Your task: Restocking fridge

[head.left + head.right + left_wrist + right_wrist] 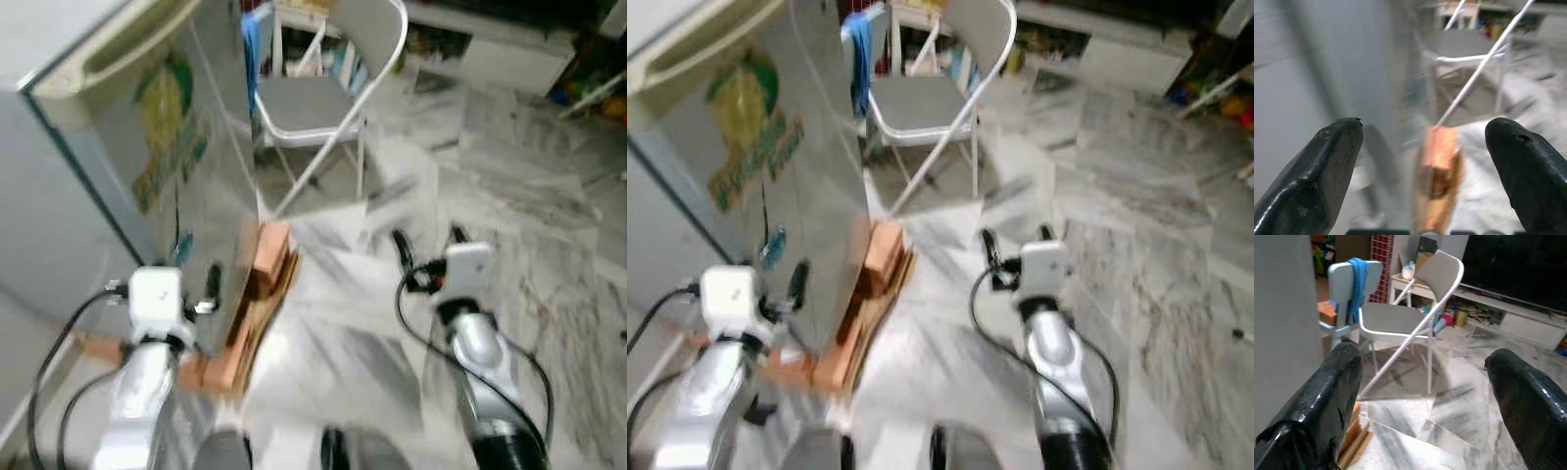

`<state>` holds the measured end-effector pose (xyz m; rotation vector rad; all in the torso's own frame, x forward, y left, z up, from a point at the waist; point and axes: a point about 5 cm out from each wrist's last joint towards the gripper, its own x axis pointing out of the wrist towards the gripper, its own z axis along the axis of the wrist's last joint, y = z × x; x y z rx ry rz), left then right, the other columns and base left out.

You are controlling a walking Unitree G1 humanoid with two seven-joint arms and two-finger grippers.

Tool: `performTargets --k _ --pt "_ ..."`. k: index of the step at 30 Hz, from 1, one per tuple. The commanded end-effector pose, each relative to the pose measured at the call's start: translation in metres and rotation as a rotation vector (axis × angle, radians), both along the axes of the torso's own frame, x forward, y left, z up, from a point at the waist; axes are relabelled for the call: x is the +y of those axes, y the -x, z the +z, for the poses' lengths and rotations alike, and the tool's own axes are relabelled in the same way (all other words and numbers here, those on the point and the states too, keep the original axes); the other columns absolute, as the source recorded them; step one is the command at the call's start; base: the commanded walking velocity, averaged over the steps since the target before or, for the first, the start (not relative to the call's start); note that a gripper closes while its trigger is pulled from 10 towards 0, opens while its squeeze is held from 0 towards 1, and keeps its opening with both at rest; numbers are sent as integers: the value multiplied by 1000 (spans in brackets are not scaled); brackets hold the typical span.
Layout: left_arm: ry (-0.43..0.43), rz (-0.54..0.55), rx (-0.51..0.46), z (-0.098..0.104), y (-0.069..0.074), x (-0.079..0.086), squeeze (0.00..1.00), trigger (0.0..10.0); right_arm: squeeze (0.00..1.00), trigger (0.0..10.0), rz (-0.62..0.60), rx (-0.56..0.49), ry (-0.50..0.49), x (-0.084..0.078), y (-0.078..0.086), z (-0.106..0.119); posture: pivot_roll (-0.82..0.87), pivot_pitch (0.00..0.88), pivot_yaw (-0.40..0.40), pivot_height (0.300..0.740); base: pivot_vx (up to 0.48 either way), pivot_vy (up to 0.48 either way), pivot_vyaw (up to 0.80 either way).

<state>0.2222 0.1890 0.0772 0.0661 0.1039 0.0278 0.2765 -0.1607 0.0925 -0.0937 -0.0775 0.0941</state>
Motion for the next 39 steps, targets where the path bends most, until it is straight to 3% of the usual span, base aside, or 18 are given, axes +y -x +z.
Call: performTargets --k 1,12,15,17,20,31,39 --pt "-3 -28 -16 3 2 -6 0 10000 0 10000 -31 3 12 -10 0 0 86 114 -52 740 0 0 0" --pt "-30 -99 9 -2 17 -1 0 10000 0 10000 -33 10 13 -9 -1 0 94 136 -46 740 0 0 -145" --pt "-65 -71 34 -7 20 8 0 10000 0 10000 -32 12 15 -9 -1 0 100 144 -41 740 0 0 0" --pt "-106 10 53 -12 20 22 0 10000 0 10000 -32 15 15 -9 -1 0 102 145 -42 740 0 0 -400" --pt "-95 102 73 -15 19 36 0 10000 0 10000 -32 28 5 -9 -2 -1 102 148 -44 740 0 0 -267" --pt "-85 218 33 -4 -2 60 0 10000 0 10000 -18 39 72 -23 7 1 72 147 -66 740 0 0 -716" --pt "-71 221 14 0 -2 60 0 10000 0 10000 4 62 72 -19 6 -3 80 146 -73 740 0 344 0"
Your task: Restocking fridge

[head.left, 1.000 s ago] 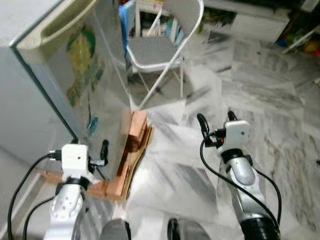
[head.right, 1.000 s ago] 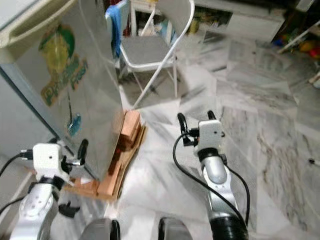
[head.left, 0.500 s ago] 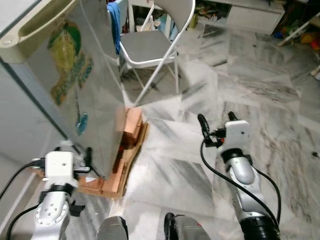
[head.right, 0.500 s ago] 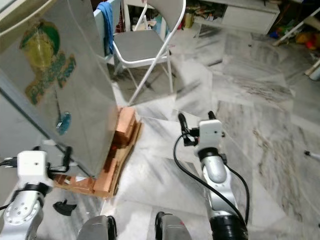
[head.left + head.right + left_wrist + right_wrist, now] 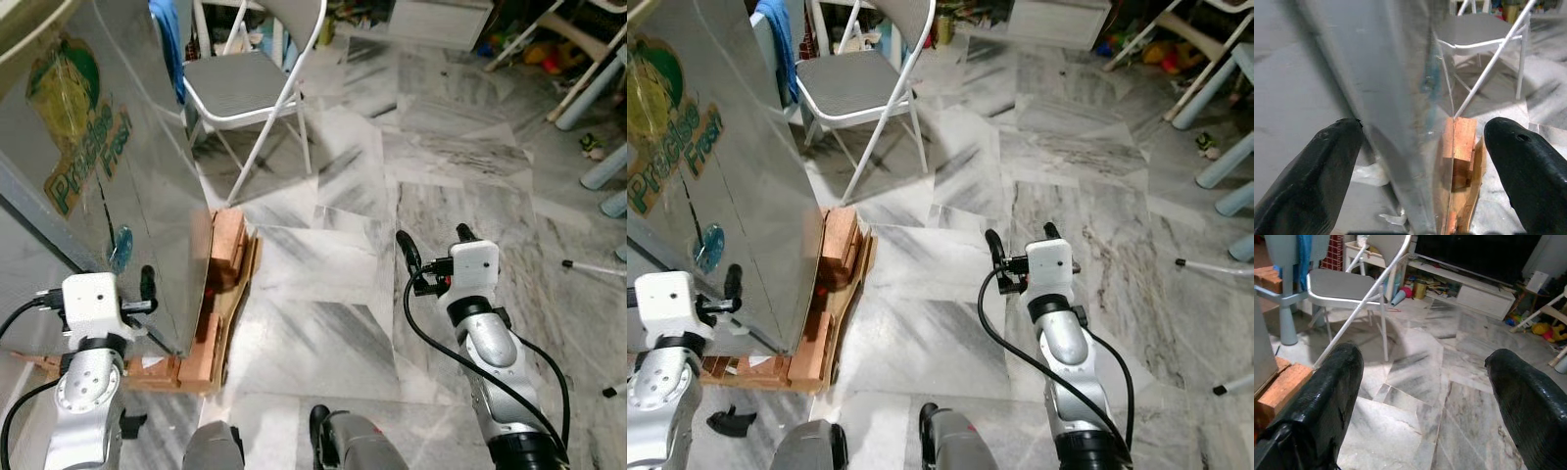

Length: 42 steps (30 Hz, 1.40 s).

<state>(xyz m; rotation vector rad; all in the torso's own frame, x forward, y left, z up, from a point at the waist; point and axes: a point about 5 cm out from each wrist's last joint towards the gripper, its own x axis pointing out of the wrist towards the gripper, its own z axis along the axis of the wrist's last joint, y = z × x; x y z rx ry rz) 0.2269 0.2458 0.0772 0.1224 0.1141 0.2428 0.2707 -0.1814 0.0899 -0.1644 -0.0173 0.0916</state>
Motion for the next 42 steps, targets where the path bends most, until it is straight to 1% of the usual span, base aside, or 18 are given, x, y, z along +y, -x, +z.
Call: performTargets --k 1,8,10,12,14,17,21,26,33,39,42 --pt "14 0 9 -1 5 0 0 10000 0 10000 23 13 2 4 1 -1 81 146 -75 740 0 480 0" --pt "15 -44 21 -6 12 -13 0 10000 0 10000 33 21 7 3 -2 -1 87 144 -83 740 0 443 0" --pt "25 -56 17 -7 13 -18 0 10000 0 10000 34 21 8 3 -3 -1 88 143 -83 740 0 0 0" --pt "20 -95 -6 -3 11 -24 0 10000 0 10000 34 23 9 3 -3 -1 89 143 -84 740 0 0 0" --pt "24 -104 -11 -2 10 -26 0 10000 0 10000 35 23 8 3 -3 -1 89 143 -84 740 0 0 0" --pt "37 -210 -30 3 5 -37 0 10000 0 10000 34 28 6 4 -3 -2 90 148 -83 740 0 0 0" --pt "47 -267 -47 8 2 -42 0 10000 0 10000 29 35 4 4 -3 -3 92 147 -86 740 0 0 0" --pt "55 -289 -56 10 1 -45 0 10000 0 10000 23 49 -2 4 -4 -5 93 147 -86 740 0 0 -601" --pt "59 -312 -53 9 5 -50 0 10000 0 10000 25 50 2 4 -4 -5 93 147 -87 740 0 0 -800" --pt "64 -312 -58 9 5 -54 0 10000 0 10000 27 49 0 4 -5 -5 94 147 -89 740 0 0 -681" --pt "49 -283 -56 8 3 -53 0 10000 0 10000 29 49 1 5 -5 -5 92 146 -88 740 0 0 -321"
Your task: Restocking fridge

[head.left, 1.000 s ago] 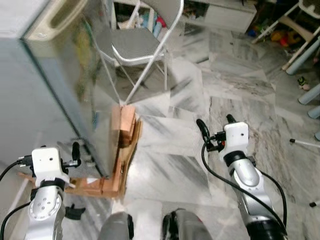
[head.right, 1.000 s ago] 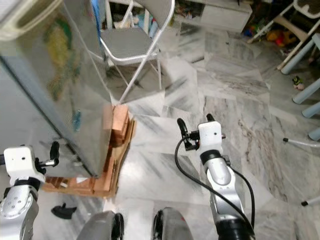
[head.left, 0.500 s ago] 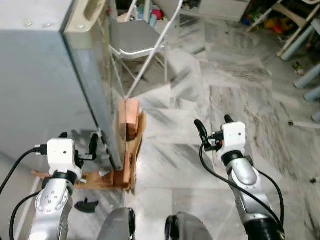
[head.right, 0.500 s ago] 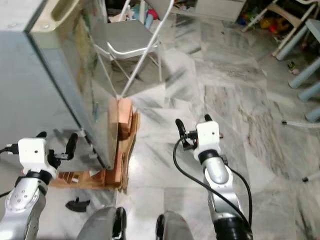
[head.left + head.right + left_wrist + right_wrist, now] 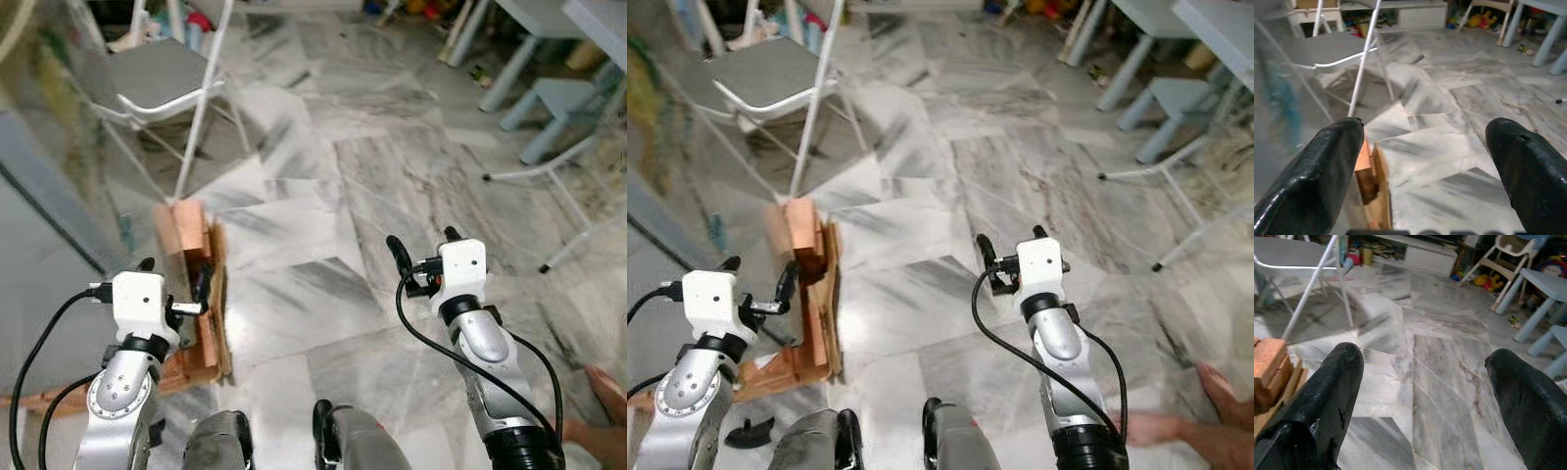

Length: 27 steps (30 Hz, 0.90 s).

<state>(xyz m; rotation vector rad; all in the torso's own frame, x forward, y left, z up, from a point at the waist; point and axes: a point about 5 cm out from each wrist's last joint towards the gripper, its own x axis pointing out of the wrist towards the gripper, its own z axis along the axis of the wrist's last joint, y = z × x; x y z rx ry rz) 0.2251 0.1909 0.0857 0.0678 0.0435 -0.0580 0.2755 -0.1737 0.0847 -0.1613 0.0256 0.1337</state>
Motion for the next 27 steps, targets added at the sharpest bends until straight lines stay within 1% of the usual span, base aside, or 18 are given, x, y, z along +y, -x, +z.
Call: performTargets --k 1,3,4,5,7,10,11,15,17,18,21,27 --pt "-19 32 0 0 0 2 0 10000 0 10000 -10 3 2 -3 0 0 92 146 -88 740 0 0 0" --pt "-55 118 3 -1 -4 11 0 10000 0 10000 -11 3 3 -3 0 0 90 145 -88 740 0 0 0" --pt "-53 141 7 -1 -5 14 0 10000 0 10000 -11 4 3 -3 0 0 90 145 -88 740 0 0 0" --pt "-53 141 7 -1 -5 14 0 10000 0 10000 -11 4 3 -3 0 0 90 145 -88 740 0 0 0" --pt "-69 190 8 1 -7 21 0 10000 0 10000 -14 4 4 -3 1 0 86 145 -86 740 0 0 0" --pt "-71 218 13 1 -7 24 0 10000 0 10000 -14 5 4 -3 1 0 85 145 -85 740 0 0 0" --pt "-84 238 15 1 -8 27 0 10000 0 10000 -12 8 4 -3 1 0 83 146 -85 740 0 0 0" --pt "-104 253 15 2 -8 29 0 10000 0 10000 -7 12 4 -2 1 -1 82 147 -85 740 0 0 0" --pt "-143 293 16 2 -10 35 0 10000 0 10000 1 16 2 -2 1 -1 80 146 -84 740 0 0 0" --pt "-142 325 22 2 -12 40 0 10000 0 10000 8 19 0 -1 1 -1 80 146 -84 740 0 0 0" --pt "-131 347 18 4 -14 44 0 10000 0 10000 21 25 -11 0 2 -1 78 146 -84 740 0 0 0" --pt "-138 349 7 7 -19 45 0 10000 0 10000 43 30 -16 2 4 -1 73 145 -84 740 0 0 0"
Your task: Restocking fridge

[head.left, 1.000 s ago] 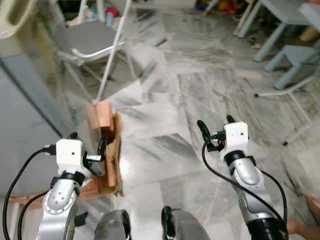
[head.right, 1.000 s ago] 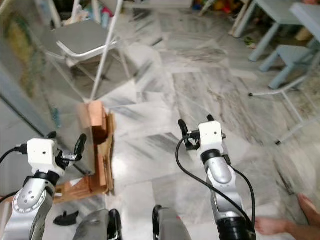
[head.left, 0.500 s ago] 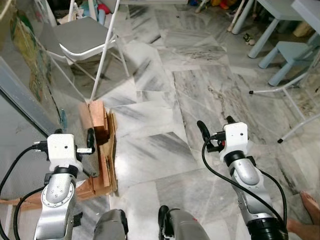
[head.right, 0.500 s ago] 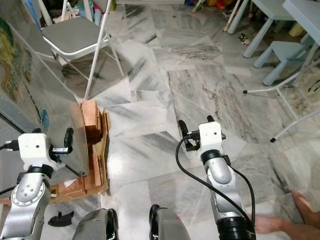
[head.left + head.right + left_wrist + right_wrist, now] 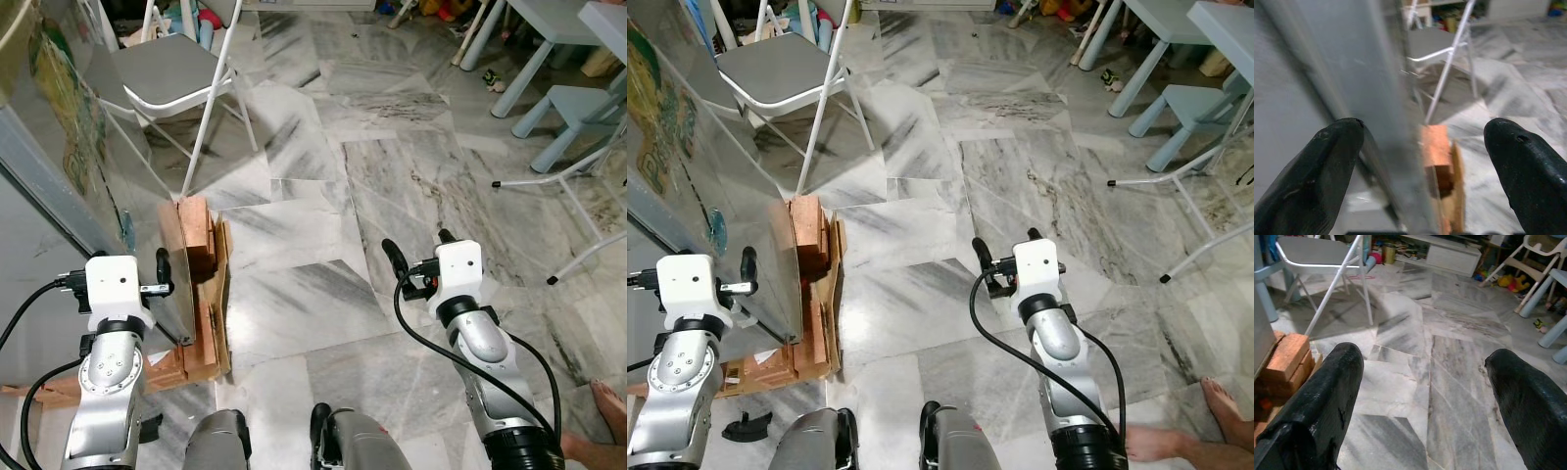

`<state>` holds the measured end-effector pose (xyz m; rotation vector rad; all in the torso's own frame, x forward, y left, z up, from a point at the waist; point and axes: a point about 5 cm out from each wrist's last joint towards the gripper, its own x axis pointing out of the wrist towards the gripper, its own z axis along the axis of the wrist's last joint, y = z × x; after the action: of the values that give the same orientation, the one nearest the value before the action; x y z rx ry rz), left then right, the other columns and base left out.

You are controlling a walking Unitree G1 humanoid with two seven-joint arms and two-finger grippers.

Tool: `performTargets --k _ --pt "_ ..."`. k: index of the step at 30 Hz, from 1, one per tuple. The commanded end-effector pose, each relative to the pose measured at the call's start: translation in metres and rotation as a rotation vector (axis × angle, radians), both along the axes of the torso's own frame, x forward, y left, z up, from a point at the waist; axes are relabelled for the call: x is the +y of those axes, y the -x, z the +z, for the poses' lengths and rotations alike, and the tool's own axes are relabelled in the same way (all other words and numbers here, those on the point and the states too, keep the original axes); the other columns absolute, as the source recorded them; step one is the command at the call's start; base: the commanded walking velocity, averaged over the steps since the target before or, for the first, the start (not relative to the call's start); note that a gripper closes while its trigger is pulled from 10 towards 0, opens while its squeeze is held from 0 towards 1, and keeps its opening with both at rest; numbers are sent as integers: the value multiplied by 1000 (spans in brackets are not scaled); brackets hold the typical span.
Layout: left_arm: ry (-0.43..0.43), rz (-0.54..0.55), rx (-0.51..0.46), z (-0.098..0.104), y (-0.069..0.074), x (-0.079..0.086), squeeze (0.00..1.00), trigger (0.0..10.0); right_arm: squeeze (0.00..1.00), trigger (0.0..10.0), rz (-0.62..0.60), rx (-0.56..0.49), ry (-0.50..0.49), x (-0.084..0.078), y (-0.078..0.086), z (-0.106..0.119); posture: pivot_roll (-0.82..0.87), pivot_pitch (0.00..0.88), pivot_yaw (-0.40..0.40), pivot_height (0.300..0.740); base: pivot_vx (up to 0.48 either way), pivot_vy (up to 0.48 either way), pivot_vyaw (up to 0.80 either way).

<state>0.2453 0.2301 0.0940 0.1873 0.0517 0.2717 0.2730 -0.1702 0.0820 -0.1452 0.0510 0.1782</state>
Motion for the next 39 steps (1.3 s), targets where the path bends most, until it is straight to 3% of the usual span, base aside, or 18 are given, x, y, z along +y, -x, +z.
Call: performTargets --k 1,9,19,21,23,24,25,26,29,31,33,36,38,39 --pt "-15 36 5 0 -1 7 0 10000 0 10000 4 1 -1 -1 1 2 72 143 -84 740 0 0 0" --pt "-24 58 -3 2 -9 13 0 10000 0 10000 57 -7 7 5 4 3 68 142 -78 740 0 0 0" --pt "37 -70 -80 12 -30 -13 0 10000 0 10000 63 32 4 5 5 -1 75 142 -86 740 0 0 80" --pt "10 -176 -116 22 -41 -33 0 10000 0 10000 72 78 69 4 9 -7 75 142 -88 740 0 0 0" --pt "-21 -230 -133 26 -44 -43 0 10000 0 10000 63 85 97 2 11 -8 76 142 -89 740 0 0 0" --pt "-57 -441 -175 39 -49 -87 0 10000 0 10000 85 143 143 -1 25 -19 86 139 -101 740 0 0 0" --pt "-57 -441 -175 39 -49 -87 0 10000 0 10000 85 143 143 -1 25 -19 86 139 -101 740 0 0 0" --pt "-38 -622 -193 47 -46 -127 0 10000 0 10000 92 180 162 -5 34 -26 84 139 -102 740 0 0 0" --pt "2 -846 -223 58 -35 -175 0 10000 0 10000 73 198 163 -10 37 -28 79 136 -98 740 0 0 0" --pt "21 -942 -258 67 -30 -197 0 10000 0 10000 61 207 157 -11 36 -28 71 134 -91 740 0 0 0" --pt "49 -941 -277 73 -34 -204 0 10000 0 10000 63 210 156 -10 36 -29 66 130 -82 740 0 0 0" --pt "62 -902 -278 72 -39 -200 0 10000 0 10000 65 215 157 -8 36 -30 64 129 -78 740 0 0 0" --pt "105 -786 -252 65 -47 -176 0 10000 0 10000 64 226 142 -7 37 -32 69 133 -73 740 0 0 0" --pt "101 -772 -251 64 -47 -173 0 10000 0 10000 65 227 141 -7 37 -32 70 134 -73 740 0 0 0"
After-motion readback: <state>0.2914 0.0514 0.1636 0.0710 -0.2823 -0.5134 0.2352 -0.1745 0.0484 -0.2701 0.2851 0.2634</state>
